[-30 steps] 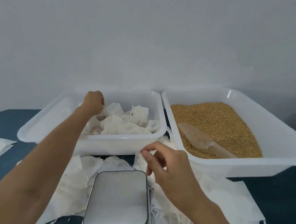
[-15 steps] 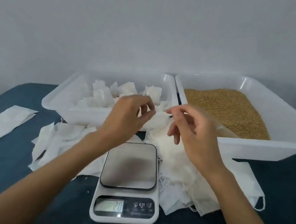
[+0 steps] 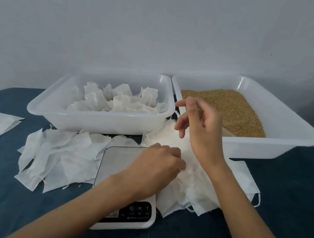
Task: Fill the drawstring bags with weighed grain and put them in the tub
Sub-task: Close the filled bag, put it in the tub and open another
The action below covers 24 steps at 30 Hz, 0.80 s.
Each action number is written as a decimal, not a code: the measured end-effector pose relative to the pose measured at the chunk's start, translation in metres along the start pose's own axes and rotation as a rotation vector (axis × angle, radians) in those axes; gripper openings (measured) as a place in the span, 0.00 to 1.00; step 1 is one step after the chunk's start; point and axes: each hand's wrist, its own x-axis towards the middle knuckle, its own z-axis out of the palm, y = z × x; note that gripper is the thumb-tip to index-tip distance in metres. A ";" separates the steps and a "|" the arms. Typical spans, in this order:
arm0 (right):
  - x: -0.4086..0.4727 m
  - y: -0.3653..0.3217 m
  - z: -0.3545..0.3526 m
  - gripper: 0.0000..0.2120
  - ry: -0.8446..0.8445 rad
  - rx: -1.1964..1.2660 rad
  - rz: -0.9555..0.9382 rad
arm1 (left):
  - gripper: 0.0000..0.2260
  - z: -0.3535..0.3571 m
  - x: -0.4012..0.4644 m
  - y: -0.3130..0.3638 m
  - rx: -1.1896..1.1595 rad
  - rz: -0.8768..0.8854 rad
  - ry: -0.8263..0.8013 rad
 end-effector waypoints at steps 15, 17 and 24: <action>-0.018 0.009 0.018 0.06 -0.115 -0.146 -0.069 | 0.17 -0.014 -0.021 -0.056 -1.202 -0.680 0.458; -0.027 0.015 0.028 0.06 -0.281 -0.158 0.003 | 0.14 -0.009 -0.022 -0.058 -1.320 -0.640 0.433; -0.028 0.028 0.029 0.04 -0.207 -0.219 0.030 | 0.11 -0.007 -0.023 -0.062 -1.604 -0.344 0.378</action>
